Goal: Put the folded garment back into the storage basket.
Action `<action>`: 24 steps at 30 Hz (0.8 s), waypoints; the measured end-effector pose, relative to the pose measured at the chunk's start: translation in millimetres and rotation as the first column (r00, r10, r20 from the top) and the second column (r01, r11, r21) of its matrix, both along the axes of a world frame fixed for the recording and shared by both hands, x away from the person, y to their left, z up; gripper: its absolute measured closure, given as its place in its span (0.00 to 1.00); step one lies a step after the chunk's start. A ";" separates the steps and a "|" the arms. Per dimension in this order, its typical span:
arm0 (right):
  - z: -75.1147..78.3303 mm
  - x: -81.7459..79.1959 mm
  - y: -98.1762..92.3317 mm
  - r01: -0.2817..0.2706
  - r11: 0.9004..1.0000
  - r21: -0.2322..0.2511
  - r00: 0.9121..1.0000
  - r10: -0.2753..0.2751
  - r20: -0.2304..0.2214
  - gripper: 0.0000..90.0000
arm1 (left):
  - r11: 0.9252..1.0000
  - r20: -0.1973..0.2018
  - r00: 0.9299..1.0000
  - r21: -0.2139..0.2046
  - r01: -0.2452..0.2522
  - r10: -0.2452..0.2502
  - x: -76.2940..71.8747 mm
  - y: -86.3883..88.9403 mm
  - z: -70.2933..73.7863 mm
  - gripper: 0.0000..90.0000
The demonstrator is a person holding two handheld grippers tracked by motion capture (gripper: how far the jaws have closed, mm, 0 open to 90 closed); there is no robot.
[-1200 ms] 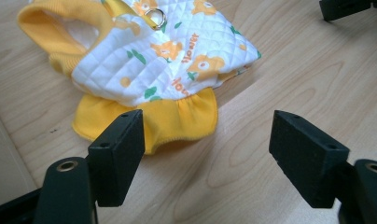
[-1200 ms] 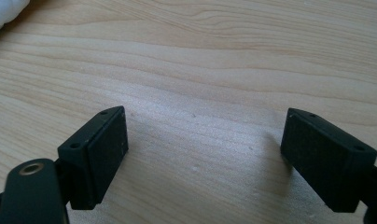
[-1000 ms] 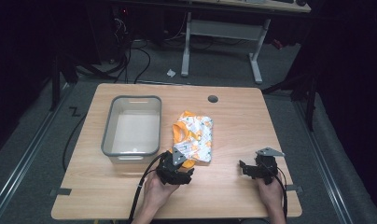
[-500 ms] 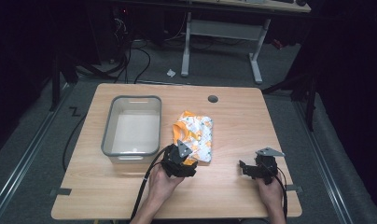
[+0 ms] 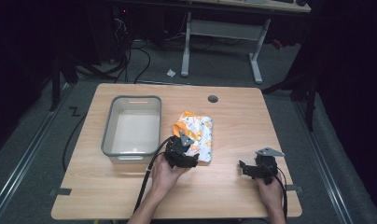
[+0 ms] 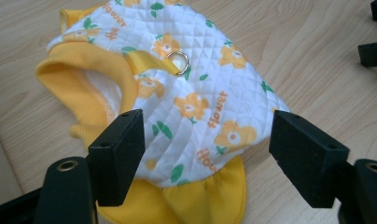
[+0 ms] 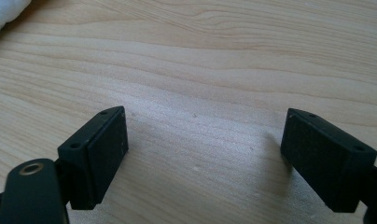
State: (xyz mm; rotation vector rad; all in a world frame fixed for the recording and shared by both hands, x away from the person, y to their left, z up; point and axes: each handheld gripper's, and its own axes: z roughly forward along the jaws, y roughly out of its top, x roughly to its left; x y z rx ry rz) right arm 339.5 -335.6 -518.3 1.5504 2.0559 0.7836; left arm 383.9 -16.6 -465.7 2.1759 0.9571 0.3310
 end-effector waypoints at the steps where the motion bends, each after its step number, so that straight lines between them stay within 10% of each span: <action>1: 0.0 0.0 0.0 0.000 1.000 0.000 1.000 0.000 0.000 0.16 | 1.000 -0.006 1.000 -0.002 0.000 0.000 2.4 -0.9 -0.2 0.30; 24: -0.1 0.0 0.1 0.000 1.000 0.001 1.000 0.000 0.000 0.16 | 0.994 -0.058 0.993 0.029 -0.104 0.106 50.6 -16.9 -5.6 0.30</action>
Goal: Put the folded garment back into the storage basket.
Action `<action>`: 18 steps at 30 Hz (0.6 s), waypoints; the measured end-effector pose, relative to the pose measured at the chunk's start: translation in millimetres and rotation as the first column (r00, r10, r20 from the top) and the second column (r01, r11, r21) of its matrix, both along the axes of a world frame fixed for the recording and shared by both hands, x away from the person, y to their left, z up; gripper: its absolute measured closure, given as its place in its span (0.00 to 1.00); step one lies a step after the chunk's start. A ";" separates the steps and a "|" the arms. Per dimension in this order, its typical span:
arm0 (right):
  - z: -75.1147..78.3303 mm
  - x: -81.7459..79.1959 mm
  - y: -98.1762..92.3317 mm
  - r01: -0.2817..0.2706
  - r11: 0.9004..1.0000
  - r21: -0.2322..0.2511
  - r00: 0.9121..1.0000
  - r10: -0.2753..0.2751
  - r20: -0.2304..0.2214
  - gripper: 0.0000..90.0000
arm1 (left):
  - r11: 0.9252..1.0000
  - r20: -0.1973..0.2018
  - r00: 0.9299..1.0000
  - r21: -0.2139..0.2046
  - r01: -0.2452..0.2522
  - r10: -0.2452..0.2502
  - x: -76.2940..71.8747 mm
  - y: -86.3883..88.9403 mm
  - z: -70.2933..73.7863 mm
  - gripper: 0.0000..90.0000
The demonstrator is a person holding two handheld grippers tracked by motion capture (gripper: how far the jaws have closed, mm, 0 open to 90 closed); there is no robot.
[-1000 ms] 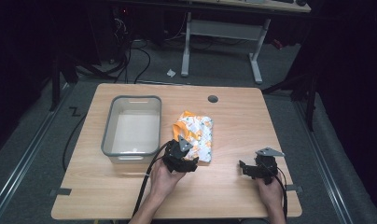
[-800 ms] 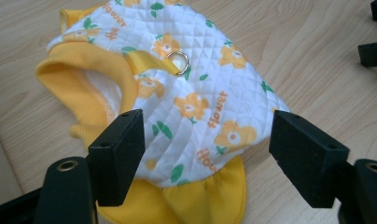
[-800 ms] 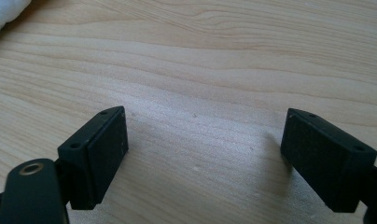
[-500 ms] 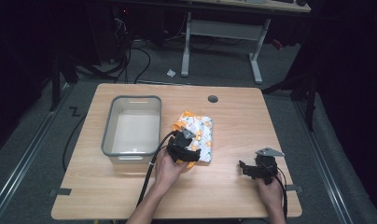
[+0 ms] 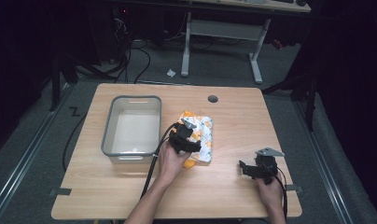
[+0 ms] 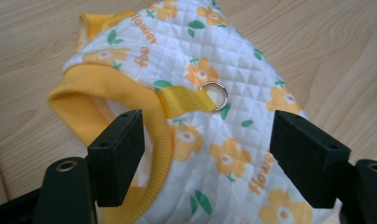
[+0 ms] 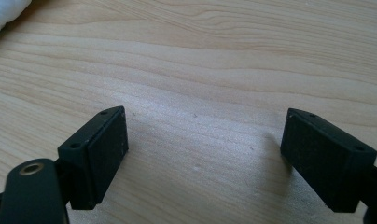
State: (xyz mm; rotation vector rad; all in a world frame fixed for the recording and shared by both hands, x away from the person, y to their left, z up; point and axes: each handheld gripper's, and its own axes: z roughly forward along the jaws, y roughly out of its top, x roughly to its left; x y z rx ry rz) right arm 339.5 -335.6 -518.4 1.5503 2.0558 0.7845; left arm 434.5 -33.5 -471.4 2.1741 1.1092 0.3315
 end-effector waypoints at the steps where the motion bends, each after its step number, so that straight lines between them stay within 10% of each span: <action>1: 0.1 0.0 0.0 -0.001 1.000 0.000 1.000 0.001 -0.001 0.16 | 1.000 -0.007 1.000 0.001 -0.004 0.004 2.8 -0.6 -1.0 0.30; 18: 0.1 -0.2 0.2 -0.004 1.000 0.001 1.000 0.004 -0.001 0.16 | 0.993 -0.106 0.990 0.077 -0.086 0.094 37.6 -7.9 -34.1 0.28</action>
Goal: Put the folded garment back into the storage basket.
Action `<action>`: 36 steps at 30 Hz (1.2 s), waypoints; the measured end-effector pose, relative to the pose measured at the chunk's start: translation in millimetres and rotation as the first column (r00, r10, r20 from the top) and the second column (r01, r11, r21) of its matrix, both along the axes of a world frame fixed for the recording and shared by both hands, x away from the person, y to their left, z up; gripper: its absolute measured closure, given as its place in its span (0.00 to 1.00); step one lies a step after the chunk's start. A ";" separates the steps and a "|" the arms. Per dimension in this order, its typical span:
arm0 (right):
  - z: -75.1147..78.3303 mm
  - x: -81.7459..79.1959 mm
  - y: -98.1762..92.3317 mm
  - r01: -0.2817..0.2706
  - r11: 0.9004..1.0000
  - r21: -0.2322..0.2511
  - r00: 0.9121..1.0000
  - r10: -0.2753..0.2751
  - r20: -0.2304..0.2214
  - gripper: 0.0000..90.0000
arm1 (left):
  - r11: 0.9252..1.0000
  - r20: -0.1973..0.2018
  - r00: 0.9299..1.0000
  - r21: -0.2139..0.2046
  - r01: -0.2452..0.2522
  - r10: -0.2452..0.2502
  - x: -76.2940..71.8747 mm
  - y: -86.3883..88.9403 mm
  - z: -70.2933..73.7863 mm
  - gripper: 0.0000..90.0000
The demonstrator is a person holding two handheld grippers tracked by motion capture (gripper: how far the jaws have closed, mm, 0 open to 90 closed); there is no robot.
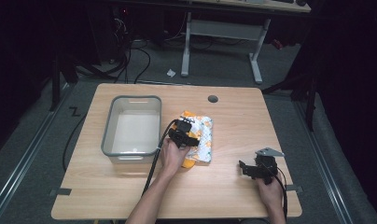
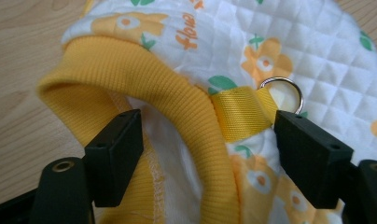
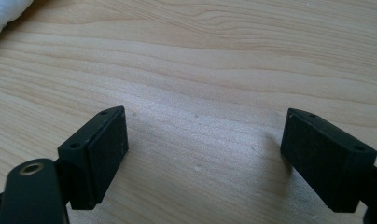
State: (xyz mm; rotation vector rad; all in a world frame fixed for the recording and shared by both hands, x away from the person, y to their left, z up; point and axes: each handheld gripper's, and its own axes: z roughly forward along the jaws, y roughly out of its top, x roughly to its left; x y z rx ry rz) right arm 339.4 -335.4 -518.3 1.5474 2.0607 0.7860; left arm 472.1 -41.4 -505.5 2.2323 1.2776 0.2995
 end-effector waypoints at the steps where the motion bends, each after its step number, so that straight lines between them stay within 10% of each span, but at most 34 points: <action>1: 0.0 0.0 0.0 -0.001 1.000 0.000 1.000 0.001 0.000 0.16 | 1.000 0.002 1.000 0.000 -0.001 0.001 0.1 -0.2 0.0 0.28; 9: 0.0 0.0 0.0 0.000 1.000 0.000 1.000 0.000 0.000 0.16 | 0.999 0.020 1.000 0.036 0.023 -0.024 -0.7 -2.1 -1.9 0.30; 24: 0.0 0.0 0.0 -0.001 1.000 0.000 1.000 0.001 0.000 0.16 | 0.992 0.036 0.992 0.040 0.119 -0.120 -7.8 -7.3 2.6 0.78; 36: -0.1 -0.2 0.3 -0.006 1.000 -0.002 1.000 0.006 0.002 0.16 | 0.989 0.012 0.990 -0.055 0.138 -0.137 -7.2 2.2 6.5 0.90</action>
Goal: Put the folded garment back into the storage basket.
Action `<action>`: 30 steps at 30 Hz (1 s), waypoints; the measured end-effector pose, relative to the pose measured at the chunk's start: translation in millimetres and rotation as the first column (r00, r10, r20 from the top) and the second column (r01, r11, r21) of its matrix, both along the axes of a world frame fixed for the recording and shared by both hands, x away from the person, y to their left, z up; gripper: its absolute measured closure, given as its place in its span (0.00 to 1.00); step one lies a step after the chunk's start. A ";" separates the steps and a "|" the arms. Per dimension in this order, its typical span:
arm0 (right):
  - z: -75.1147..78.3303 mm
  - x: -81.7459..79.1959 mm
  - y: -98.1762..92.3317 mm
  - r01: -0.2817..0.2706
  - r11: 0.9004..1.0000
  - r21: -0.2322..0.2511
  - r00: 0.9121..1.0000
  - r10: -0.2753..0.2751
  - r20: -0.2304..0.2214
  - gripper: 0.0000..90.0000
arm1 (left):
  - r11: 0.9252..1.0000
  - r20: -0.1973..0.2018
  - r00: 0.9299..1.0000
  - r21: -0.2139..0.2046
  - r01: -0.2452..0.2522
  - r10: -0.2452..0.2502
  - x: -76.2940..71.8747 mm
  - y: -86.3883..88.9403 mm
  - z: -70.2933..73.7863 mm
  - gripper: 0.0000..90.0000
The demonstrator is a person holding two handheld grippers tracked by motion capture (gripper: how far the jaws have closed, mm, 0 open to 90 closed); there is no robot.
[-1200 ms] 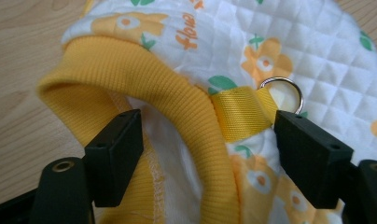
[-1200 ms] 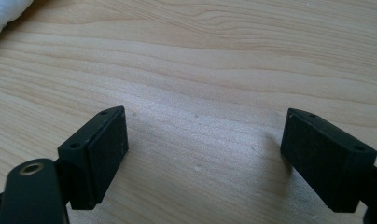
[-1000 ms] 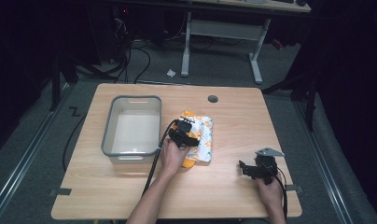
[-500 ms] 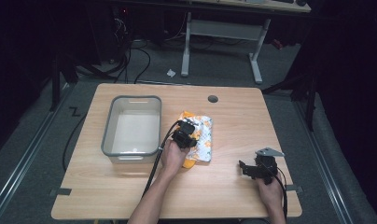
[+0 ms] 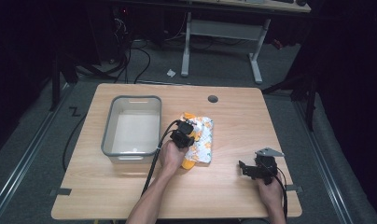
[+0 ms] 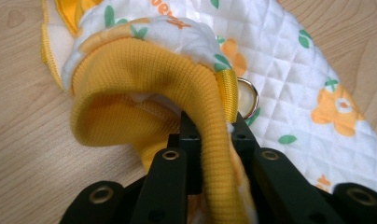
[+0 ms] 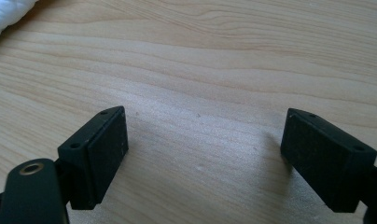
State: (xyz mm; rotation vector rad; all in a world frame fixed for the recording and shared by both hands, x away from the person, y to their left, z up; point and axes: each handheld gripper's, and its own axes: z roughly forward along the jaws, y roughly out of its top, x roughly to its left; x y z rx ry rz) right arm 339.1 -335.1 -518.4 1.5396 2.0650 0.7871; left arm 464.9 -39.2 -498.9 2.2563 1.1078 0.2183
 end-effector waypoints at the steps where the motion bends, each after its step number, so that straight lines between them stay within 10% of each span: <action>1: 0.0 -0.1 0.1 0.000 1.000 0.002 1.000 0.000 -0.001 0.16 | 1.000 0.002 1.000 -0.005 0.001 -0.001 -0.7 0.5 0.7 0.90; 30: 0.0 -0.1 0.2 -0.001 1.000 0.001 1.000 0.001 -0.001 0.16 | 0.986 0.107 0.991 -0.132 0.098 -0.084 -30.4 7.6 49.2 0.90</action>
